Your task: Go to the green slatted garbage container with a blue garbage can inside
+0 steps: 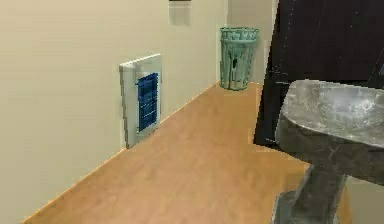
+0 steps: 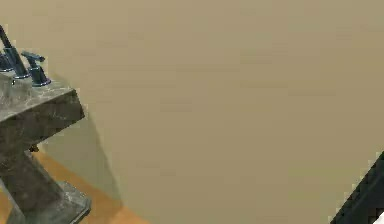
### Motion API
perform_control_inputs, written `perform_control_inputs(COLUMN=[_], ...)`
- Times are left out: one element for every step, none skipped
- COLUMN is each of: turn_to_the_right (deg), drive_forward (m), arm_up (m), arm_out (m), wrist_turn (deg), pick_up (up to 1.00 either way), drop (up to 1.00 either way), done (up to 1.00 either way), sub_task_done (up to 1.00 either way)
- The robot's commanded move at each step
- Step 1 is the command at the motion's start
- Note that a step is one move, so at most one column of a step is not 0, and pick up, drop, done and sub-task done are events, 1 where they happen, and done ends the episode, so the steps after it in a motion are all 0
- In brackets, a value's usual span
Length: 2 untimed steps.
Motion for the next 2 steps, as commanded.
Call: perform_control_inputs(turn_to_the_right=[-45.0,-12.0], drive_forward=[0.0,0.0], arm_up=[0.0,0.0], arm_out=[0.0,0.0], wrist_turn=[0.0,0.0], pick_up=[0.0,0.0], drop=[0.0,0.0], done=[0.0,0.0], sub_task_done=[0.0,0.0])
